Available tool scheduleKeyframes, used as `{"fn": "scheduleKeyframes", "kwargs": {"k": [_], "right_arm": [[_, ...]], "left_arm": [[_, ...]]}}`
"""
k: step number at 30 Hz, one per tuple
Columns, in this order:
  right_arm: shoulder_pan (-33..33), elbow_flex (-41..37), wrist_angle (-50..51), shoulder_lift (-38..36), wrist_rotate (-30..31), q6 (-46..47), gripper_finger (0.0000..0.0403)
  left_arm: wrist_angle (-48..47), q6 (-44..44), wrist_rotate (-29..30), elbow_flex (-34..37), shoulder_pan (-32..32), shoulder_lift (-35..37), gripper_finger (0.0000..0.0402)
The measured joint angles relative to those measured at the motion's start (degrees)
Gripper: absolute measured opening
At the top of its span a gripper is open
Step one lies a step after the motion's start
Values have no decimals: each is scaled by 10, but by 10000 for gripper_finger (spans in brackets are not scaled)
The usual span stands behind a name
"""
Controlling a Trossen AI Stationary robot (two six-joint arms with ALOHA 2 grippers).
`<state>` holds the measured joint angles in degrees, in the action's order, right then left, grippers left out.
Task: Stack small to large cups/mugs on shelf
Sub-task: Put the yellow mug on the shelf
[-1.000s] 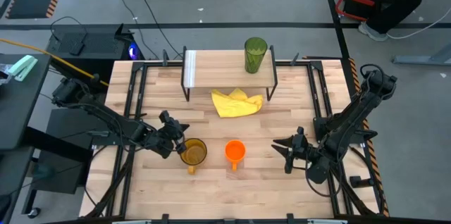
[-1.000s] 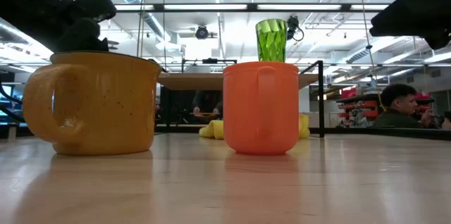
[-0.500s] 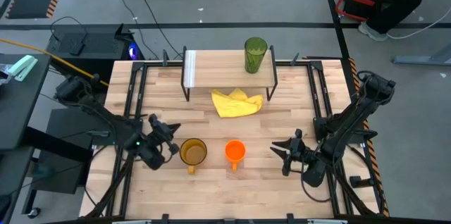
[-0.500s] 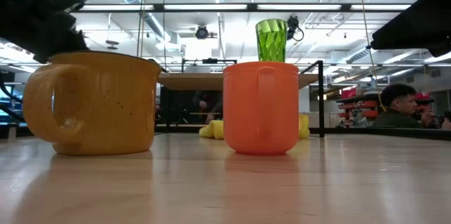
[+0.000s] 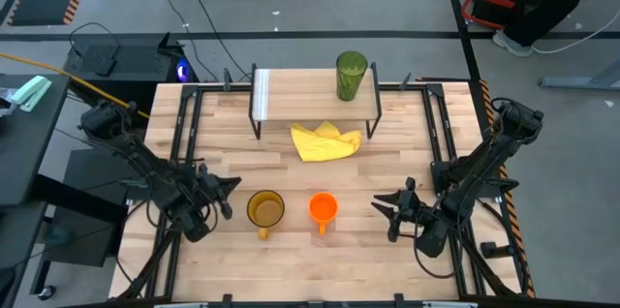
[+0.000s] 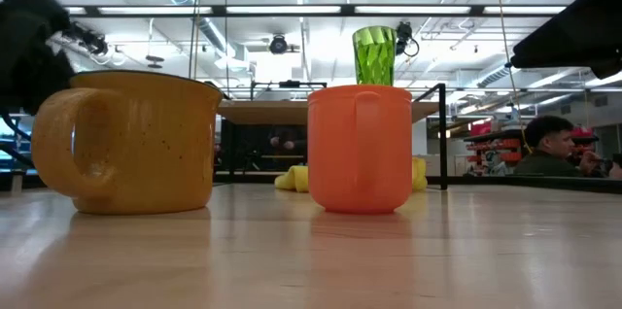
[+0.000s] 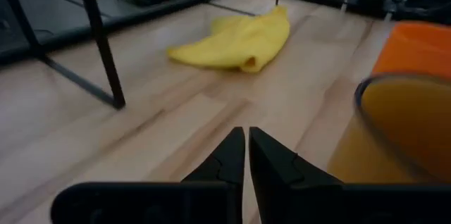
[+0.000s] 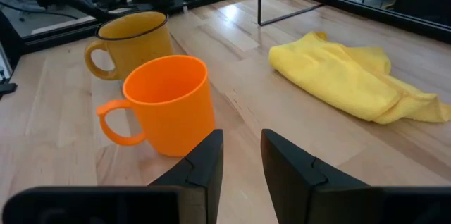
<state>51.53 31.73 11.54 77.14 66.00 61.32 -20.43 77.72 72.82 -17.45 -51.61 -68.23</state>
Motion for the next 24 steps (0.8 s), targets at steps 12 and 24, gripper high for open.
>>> {"fn": "scheduleKeyframes", "kwargs": {"k": [12, 24], "right_arm": [[-26, 0, -1, 0, 2, -11, 105], [-34, 0, -1, 0, 2, -30, 105]], "left_arm": [[-12, -210, 5, -18, -4, 138, 24], [-2, -456, -32, -16, -3, 437, 15]]}}
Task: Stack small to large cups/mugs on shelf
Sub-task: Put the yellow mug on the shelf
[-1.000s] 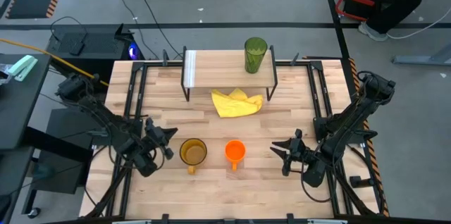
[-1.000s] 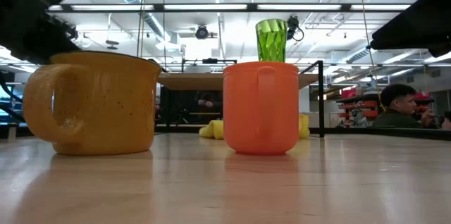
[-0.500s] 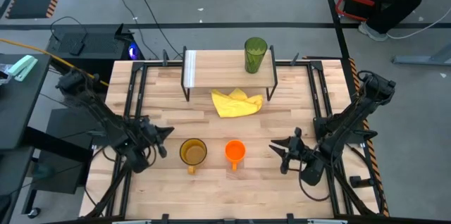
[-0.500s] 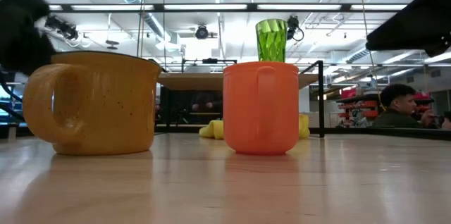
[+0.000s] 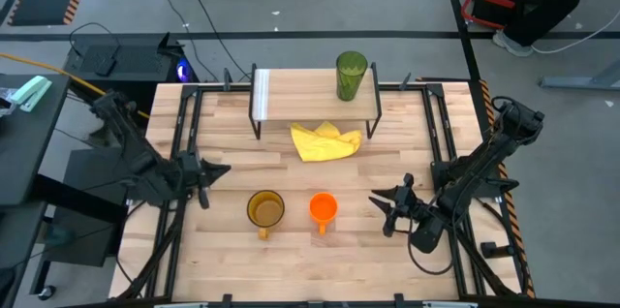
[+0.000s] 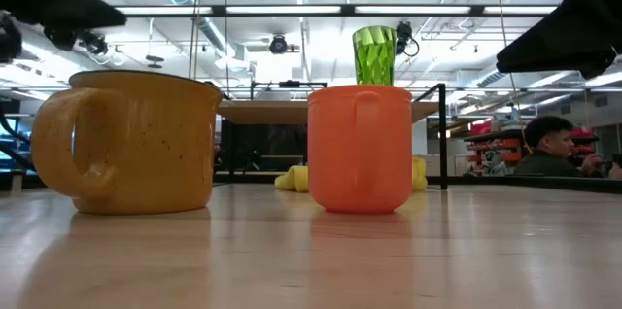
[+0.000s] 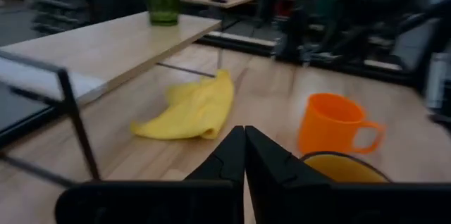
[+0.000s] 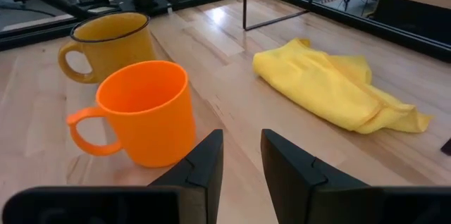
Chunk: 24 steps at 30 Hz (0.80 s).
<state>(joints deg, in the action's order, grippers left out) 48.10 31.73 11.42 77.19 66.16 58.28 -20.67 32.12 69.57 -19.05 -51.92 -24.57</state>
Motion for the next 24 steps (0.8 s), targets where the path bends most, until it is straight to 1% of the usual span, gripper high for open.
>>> {"fn": "scheduleKeyframes", "kwargs": {"k": [4, 7, 9, 13, 15, 17, 20, 21, 22, 24], "right_arm": [[-9, 0, 0, 0, 0, 0, 105], [-12, 0, 0, 0, 0, 0, 105], [-12, 0, 0, 0, 0, 0, 105], [-12, 0, 0, 0, -6, 1, 105], [-12, 0, 0, 0, -9, 1, 105], [-12, 0, 0, 0, -9, 0, 105], [-12, 0, 0, 0, -9, 0, 105], [-12, 0, 0, 0, -10, 1, 105], [-12, 0, 0, 0, -13, 1, 105], [-11, 0, 0, 0, -18, 2, 105]], "left_arm": [[44, -102, -58, 0, 0, 55, 13], [72, -163, -131, 0, 0, 80, 10], [76, -168, -156, 5, 0, 87, 10], [87, -146, -164, 53, 14, 102, 18], [108, -132, -201, 89, 27, 112, 21], [169, -146, -250, 122, 38, 126, 20], [273, -170, -292, 176, 54, 139, 15], [269, -171, -305, 185, 58, 141, 13], [260, -149, -321, 185, 62, 140, 12], [256, -121, -321, 185, 65, 131, 11]]}}
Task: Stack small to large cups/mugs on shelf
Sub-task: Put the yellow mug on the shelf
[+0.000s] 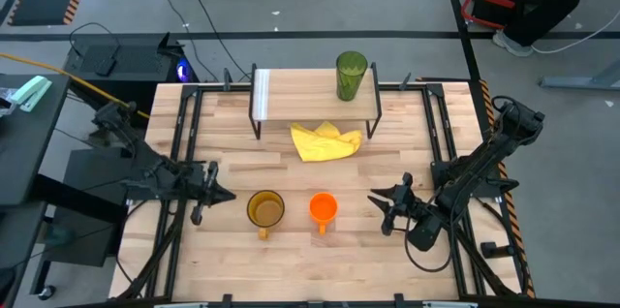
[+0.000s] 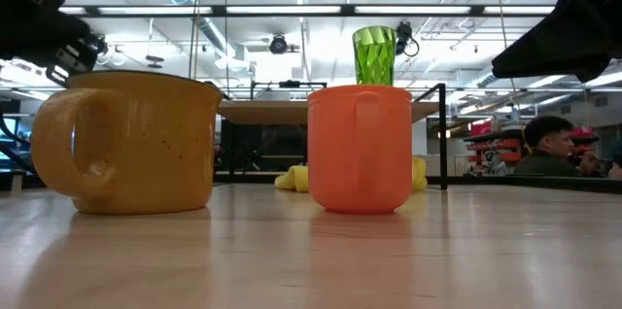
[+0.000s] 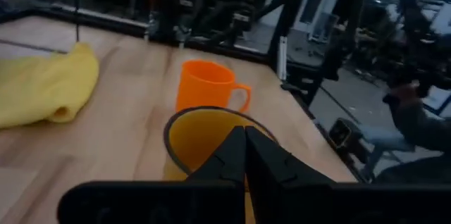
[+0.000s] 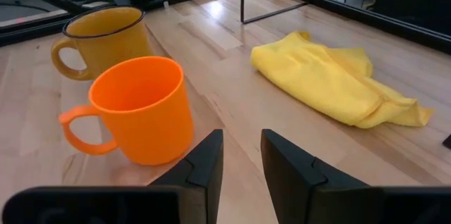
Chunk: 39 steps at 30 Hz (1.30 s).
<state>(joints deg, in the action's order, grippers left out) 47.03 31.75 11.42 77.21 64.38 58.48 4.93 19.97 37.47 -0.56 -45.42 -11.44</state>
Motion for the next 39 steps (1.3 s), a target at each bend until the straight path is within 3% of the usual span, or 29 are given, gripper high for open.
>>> {"fn": "scheduleKeyframes", "kwargs": {"k": [3, 8, 18, 23, 28, 35, 39], "right_arm": [[1, 0, -6, 0, -2, 0, 105], [4, 0, -20, 0, -4, 0, 105], [4, 0, -29, 0, -4, -1, 105], [4, 0, -30, 0, -4, 1, 105], [4, 0, -30, 0, -4, 2, 105], [4, 0, -30, 0, -4, -1, 105], [4, 0, -30, 0, -10, -2, 105]], "left_arm": [[20, -21, -7, 0, -1, -9, 15], [49, -37, -79, -1, -2, -9, 31], [76, -11, -85, -1, -2, -35, 47], [169, -46, -85, -2, -2, -105, 54], [178, -52, -77, -31, 7, -183, 61], [191, -56, -69, -102, 68, -314, 61], [276, -41, -68, -103, 93, -387, 57]]}}
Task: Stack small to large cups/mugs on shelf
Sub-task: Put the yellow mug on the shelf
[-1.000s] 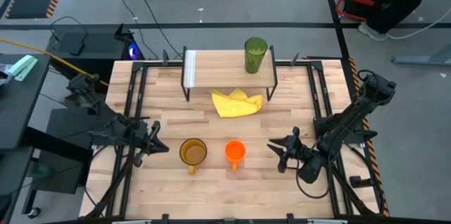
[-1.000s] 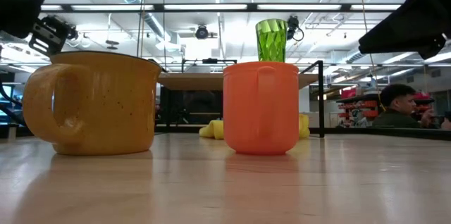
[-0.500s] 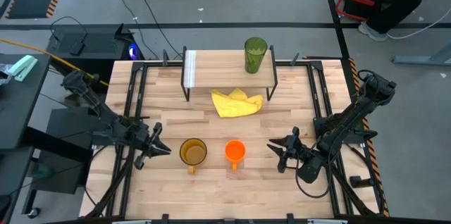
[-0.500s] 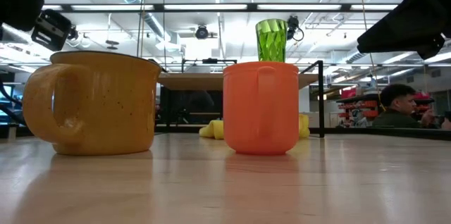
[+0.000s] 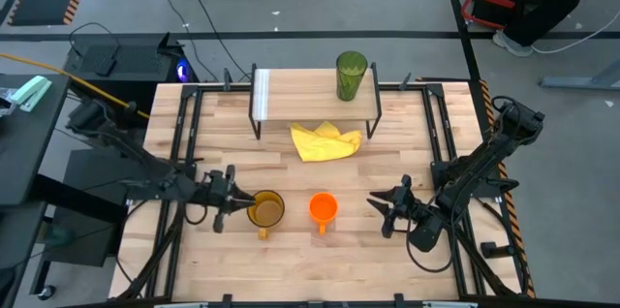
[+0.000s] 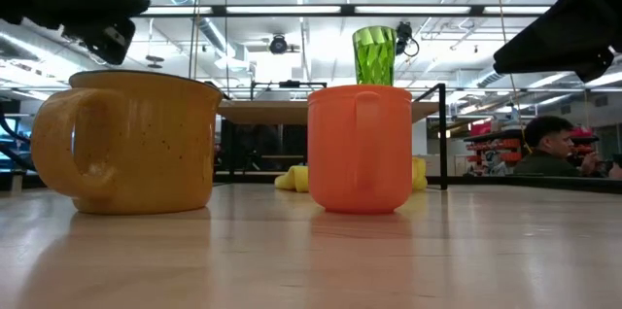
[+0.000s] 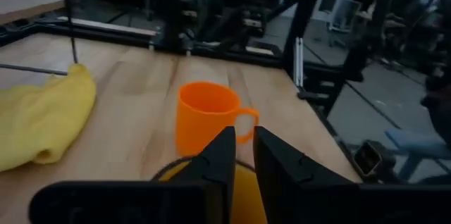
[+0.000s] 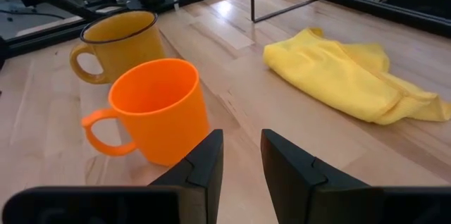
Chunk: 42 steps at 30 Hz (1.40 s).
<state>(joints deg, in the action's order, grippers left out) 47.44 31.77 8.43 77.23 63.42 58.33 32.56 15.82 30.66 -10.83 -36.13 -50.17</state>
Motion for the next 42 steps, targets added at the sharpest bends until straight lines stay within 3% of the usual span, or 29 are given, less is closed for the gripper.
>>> {"fn": "scheduleKeyframes", "kwargs": {"k": [6, 14, 21, 29, 42], "right_arm": [[0, 0, 0, 0, -11, 0, 105], [0, 0, 0, 0, -11, 0, 105], [0, 0, 0, 0, -11, 1, 105], [0, 0, -16, 0, -11, 0, 105], [-1, 0, -39, 0, -11, 0, 105]], "left_arm": [[106, 5, -5, 0, -45, -90, 58], [127, 75, 116, 0, -127, -172, 60], [121, 105, 190, -20, -182, -194, 53], [-28, 255, 320, -30, -221, -193, 61], [-156, 415, 330, -31, -212, -191, 56]]}}
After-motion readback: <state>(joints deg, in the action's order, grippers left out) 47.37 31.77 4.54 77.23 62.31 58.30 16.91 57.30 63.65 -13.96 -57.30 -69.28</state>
